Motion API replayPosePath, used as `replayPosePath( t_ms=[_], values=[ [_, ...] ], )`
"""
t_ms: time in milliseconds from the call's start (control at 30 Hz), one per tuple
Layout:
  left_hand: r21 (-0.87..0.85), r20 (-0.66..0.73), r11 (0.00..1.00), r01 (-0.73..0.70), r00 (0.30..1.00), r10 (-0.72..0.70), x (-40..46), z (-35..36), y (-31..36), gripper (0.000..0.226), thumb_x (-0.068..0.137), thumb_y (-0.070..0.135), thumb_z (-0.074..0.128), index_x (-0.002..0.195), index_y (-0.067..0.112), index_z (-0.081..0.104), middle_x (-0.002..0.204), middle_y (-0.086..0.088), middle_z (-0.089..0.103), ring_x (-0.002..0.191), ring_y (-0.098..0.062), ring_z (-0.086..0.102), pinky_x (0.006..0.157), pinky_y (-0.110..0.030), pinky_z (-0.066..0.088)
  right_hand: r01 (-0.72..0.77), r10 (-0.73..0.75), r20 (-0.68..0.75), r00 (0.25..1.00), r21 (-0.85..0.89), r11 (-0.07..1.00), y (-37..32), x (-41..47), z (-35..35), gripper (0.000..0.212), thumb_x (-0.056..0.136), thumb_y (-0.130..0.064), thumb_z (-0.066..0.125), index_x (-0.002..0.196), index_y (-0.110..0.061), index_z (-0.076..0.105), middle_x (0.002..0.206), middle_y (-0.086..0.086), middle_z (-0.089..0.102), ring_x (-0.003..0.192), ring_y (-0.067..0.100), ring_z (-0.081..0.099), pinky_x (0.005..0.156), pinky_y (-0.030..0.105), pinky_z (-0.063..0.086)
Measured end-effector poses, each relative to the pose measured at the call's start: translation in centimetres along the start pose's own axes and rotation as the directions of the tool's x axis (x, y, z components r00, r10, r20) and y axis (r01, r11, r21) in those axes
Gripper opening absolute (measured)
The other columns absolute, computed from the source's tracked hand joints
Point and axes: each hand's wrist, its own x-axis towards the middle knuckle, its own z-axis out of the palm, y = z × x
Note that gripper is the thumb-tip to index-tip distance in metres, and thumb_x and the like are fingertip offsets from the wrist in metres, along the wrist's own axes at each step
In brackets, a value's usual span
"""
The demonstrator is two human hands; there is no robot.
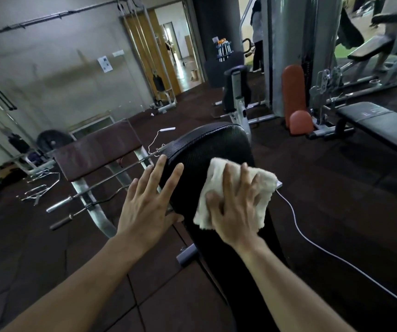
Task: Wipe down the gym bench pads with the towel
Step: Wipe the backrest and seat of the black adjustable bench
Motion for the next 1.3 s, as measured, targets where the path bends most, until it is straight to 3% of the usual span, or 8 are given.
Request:
replayPosePath(
  t_ms=[133,400,533,733,867,1033,1200,1300],
  values=[
    [0.017,-0.003,1.000,0.002,1.000,-0.002,0.1,0.0,0.1,0.123,0.070,0.050,0.083,0.156,0.042,-0.006,0.165,0.003,-0.011,0.150,-0.030,0.013,0.117,-0.051,0.023,0.043,-0.043,0.006,0.999,-0.073,0.996,1.7,1.9,-0.4,0.072,0.096,-0.072,0.021,0.158,-0.043,-0.002,0.168,0.011,0.003,0.151,0.050,0.009,0.115,0.069,0.021],
    [-0.006,-0.012,1.000,0.015,1.000,-0.015,-0.1,0.0,0.3,0.126,0.068,0.046,0.086,0.156,0.041,-0.003,0.165,0.003,-0.009,0.149,-0.032,0.018,0.116,-0.053,0.029,-0.091,0.110,-0.091,0.990,0.191,0.977,2.3,5.5,-2.8,0.083,0.093,-0.073,0.026,0.162,-0.029,0.012,0.166,0.009,0.019,0.150,0.028,0.028,0.119,0.044,0.027],
    [-0.014,-0.002,1.000,0.022,1.000,-0.022,0.0,0.1,0.3,0.124,0.070,0.049,0.083,0.155,0.044,-0.007,0.164,0.007,-0.014,0.150,-0.030,0.014,0.117,-0.051,0.026,-0.219,0.229,-0.011,0.973,0.243,0.945,4.3,1.0,-0.3,0.085,0.091,-0.076,0.023,0.162,-0.031,0.009,0.168,0.010,0.012,0.153,0.029,0.020,0.122,0.053,0.023],
    [-0.015,-0.029,1.000,0.016,0.999,-0.016,-0.1,0.4,0.1,0.125,0.068,0.047,0.085,0.156,0.041,-0.002,0.166,0.002,-0.006,0.148,-0.033,0.020,0.114,-0.055,0.031,-0.186,0.195,-0.015,0.981,0.225,0.956,4.2,4.2,-1.9,0.087,0.089,-0.077,0.018,0.162,-0.031,0.002,0.168,0.009,0.013,0.150,0.033,0.028,0.119,0.052,0.028],
    [-0.012,-0.040,1.000,-0.003,0.999,0.002,-0.1,0.6,-0.2,0.125,0.068,0.048,0.085,0.155,0.043,-0.005,0.165,0.007,-0.014,0.149,-0.032,0.017,0.115,-0.054,0.030,-0.008,0.008,0.006,1.000,-0.015,1.000,0.5,-0.8,1.4,0.074,0.098,-0.070,0.016,0.159,-0.035,-0.006,0.168,0.020,0.004,0.150,0.055,0.005,0.113,0.072,0.018],
    [0.011,-0.070,0.999,-0.037,0.997,0.038,-0.3,0.9,-0.4,0.121,0.070,0.052,0.082,0.156,0.040,-0.003,0.165,0.002,-0.012,0.149,-0.034,0.018,0.114,-0.053,0.028,0.132,-0.130,0.024,0.991,-0.178,0.975,1.7,-2.5,2.5,0.080,0.096,-0.074,0.019,0.162,-0.032,0.000,0.169,0.016,0.006,0.150,0.056,0.005,0.105,0.075,0.029],
    [-0.007,-0.104,0.999,-0.047,0.994,0.046,-0.7,1.4,-0.5,0.118,0.071,0.049,0.083,0.157,0.038,0.002,0.165,-0.003,-0.005,0.148,-0.035,0.021,0.113,-0.052,0.029,0.020,-0.020,0.012,1.000,-0.040,0.999,-0.3,-3.8,2.6,0.076,0.097,-0.071,0.023,0.157,-0.045,-0.016,0.170,0.006,-0.009,0.154,0.044,-0.011,0.112,0.073,0.022],
    [-0.016,-0.123,0.996,-0.082,0.989,0.080,-0.9,1.7,-0.8,0.118,0.071,0.047,0.084,0.157,0.038,0.003,0.165,-0.003,-0.005,0.148,-0.035,0.021,0.114,-0.054,0.031,0.058,-0.053,0.066,0.996,-0.066,0.996,-0.1,-7.5,4.6,0.075,0.100,-0.071,0.022,0.160,-0.038,-0.009,0.170,0.010,-0.003,0.153,0.050,0.000,0.106,0.075,0.032]
  ],
)
